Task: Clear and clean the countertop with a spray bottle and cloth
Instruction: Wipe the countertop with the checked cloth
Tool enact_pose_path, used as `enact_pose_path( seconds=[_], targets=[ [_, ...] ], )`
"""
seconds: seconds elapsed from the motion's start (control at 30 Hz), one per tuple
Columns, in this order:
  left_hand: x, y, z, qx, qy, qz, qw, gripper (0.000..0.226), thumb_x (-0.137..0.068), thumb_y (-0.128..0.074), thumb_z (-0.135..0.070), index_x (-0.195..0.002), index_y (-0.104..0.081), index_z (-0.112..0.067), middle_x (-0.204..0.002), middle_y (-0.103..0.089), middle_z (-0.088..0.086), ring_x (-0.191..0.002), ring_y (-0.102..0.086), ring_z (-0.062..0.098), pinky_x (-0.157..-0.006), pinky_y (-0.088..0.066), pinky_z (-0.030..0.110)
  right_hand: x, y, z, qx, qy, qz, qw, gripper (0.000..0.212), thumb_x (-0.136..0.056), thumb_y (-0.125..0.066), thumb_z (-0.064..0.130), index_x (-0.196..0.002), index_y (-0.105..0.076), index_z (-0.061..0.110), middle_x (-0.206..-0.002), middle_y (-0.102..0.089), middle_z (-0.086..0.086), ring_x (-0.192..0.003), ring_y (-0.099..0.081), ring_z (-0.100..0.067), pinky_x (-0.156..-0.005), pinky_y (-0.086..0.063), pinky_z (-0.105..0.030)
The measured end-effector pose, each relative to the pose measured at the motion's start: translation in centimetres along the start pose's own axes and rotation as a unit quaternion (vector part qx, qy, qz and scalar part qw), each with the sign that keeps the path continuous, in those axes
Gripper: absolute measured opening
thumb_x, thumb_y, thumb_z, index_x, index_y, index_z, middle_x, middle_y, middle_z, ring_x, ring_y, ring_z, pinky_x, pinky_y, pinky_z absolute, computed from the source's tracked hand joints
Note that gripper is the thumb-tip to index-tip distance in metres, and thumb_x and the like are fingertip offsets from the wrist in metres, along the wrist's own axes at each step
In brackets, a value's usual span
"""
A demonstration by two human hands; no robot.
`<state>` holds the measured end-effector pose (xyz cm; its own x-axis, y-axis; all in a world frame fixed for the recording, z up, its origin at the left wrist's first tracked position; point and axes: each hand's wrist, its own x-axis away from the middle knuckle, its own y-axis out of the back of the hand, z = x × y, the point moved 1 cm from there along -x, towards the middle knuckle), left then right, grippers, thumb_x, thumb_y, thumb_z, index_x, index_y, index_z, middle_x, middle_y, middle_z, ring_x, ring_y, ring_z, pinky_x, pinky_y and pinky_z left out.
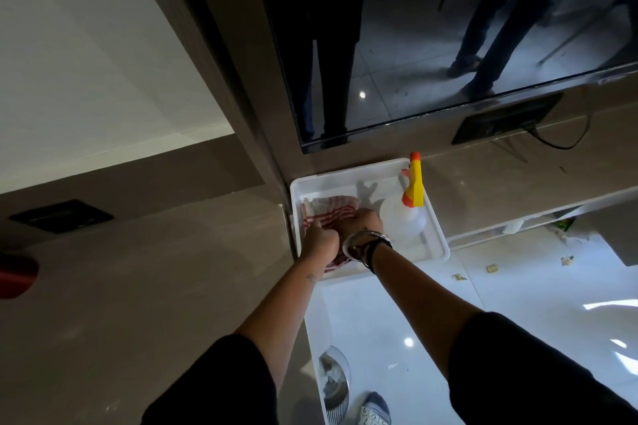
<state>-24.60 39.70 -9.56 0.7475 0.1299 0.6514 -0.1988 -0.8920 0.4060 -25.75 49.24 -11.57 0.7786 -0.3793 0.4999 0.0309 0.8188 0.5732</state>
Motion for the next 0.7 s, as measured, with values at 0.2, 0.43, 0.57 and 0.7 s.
enact_pose_path(
  seconds=[0.2,0.43,0.57,0.7],
  targets=[
    [1.8,2.5,-0.2,0.059,-0.048,-0.022,0.997,0.038,-0.092,-0.052,-0.018,-0.128,-0.052,-0.003,-0.127,-0.06,0.018,-0.108,-0.06,0.03,-0.087,-0.049,0.034,3.3,3.0,1.8,-0.213,0.037,0.046,0.975,0.013,-0.076,-0.059,0.021,-0.083,-0.07,0.018,-0.083,-0.074,-0.003,-0.084,-0.07,-0.021,-0.085,-0.059,-0.043],
    [6.3,8.3,1.0,0.295,-0.036,0.187,0.936,0.055,-0.083,-0.067,-0.055,-0.114,-0.07,-0.01,-0.112,-0.074,0.013,-0.105,-0.071,0.03,-0.097,-0.053,0.045,9.9,7.1,3.1,-0.332,0.046,0.146,0.931,0.019,-0.075,-0.06,0.013,-0.092,-0.066,0.018,-0.091,-0.075,-0.009,-0.087,-0.07,-0.031,-0.067,-0.058,-0.04],
    [9.4,12.2,3.0,0.31,-0.095,0.185,0.927,0.043,-0.081,-0.073,-0.019,-0.119,-0.065,0.0,-0.122,-0.067,0.024,-0.112,-0.065,0.038,-0.101,-0.048,0.046,14.2,6.1,3.0,-0.361,0.03,0.232,0.903,0.053,-0.065,-0.062,0.012,-0.118,-0.057,0.006,-0.116,-0.067,-0.022,-0.107,-0.062,-0.042,-0.093,-0.052,-0.056],
    [12.8,16.2,5.3,0.337,-0.128,0.158,0.919,0.05,-0.073,-0.075,0.0,-0.121,-0.063,-0.006,-0.119,-0.069,0.02,-0.106,-0.067,0.033,-0.094,-0.051,0.042,18.9,2.4,1.8,-0.462,0.019,0.352,0.814,0.054,-0.085,-0.059,0.028,-0.131,-0.054,0.001,-0.131,-0.059,-0.026,-0.121,-0.056,-0.045,-0.1,-0.047,-0.055]
  ],
)
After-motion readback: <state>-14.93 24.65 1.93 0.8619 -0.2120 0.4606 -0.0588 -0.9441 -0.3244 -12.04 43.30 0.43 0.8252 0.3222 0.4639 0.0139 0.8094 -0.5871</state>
